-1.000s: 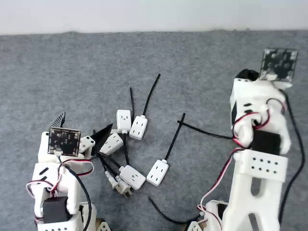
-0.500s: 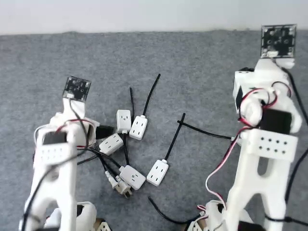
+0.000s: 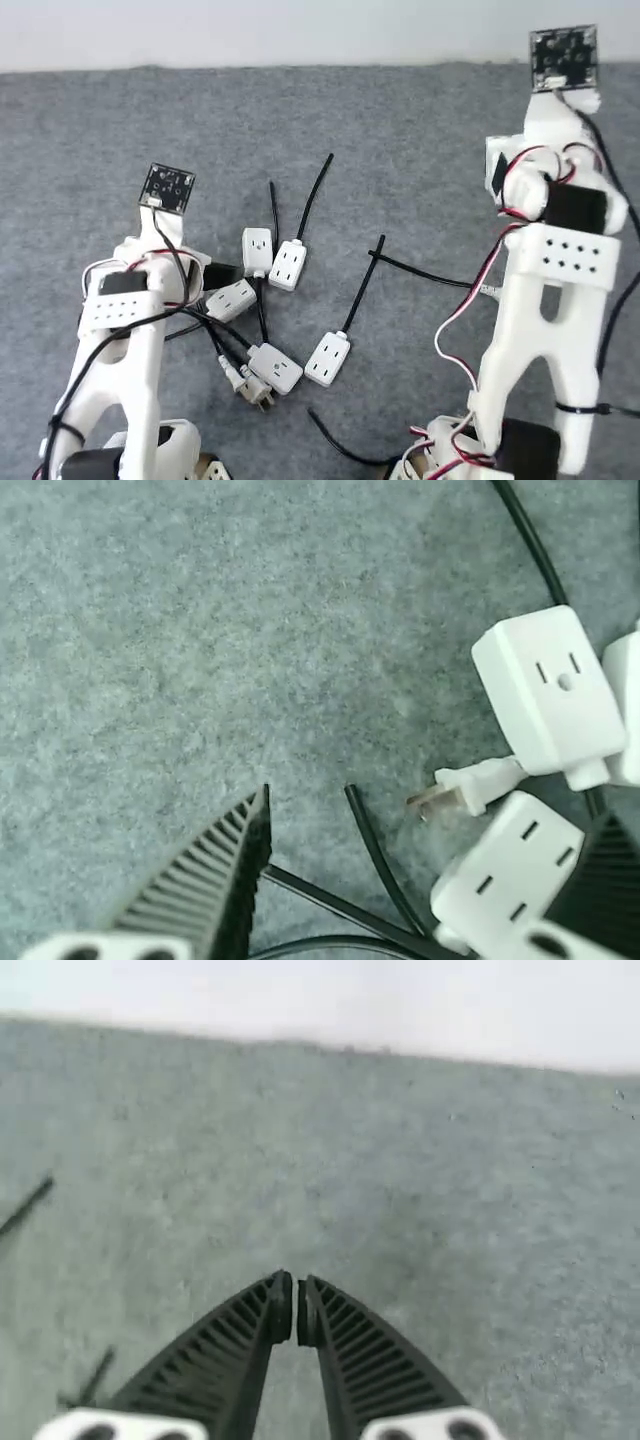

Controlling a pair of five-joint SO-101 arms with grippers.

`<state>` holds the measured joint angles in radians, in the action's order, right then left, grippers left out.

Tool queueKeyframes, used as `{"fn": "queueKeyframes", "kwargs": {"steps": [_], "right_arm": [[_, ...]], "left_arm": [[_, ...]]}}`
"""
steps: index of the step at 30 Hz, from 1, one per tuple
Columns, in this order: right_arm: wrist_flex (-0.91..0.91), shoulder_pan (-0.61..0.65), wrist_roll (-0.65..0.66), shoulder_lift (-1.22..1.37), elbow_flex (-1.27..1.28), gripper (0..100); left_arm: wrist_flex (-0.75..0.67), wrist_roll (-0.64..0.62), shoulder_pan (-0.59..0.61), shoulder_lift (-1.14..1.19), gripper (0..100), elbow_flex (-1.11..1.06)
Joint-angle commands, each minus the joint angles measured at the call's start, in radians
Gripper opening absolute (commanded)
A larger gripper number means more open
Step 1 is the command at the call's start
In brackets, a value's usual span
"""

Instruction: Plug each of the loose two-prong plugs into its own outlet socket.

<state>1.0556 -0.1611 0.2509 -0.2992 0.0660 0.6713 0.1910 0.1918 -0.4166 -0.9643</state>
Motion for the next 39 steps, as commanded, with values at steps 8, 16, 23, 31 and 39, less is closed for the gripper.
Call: {"fn": "queueKeyframes", "kwargs": {"steps": [8, 16, 23, 31, 39], "right_arm": [[0.332, 0.107, 0.532, 0.116, -0.075, 20.6], [0.587, 0.090, 0.778, 0.249, -0.075, 15.1], [0.668, 0.015, 1.140, 0.329, -0.091, 15.1], [0.595, -0.166, 1.401, 0.444, -0.137, 15.1], [0.634, -0.197, 1.513, 0.568, -0.135, 15.1]], "left_arm": [[-0.046, 0.003, -0.011, -0.068, 44, -0.013], [-0.048, 0.003, -0.012, -0.066, 44, -0.013], [-0.061, 0.003, -0.012, -0.066, 44, -0.022], [-0.078, 0.006, -0.012, -0.066, 44, -0.027], [-0.083, 0.009, -0.012, -0.066, 44, -0.035]]}}
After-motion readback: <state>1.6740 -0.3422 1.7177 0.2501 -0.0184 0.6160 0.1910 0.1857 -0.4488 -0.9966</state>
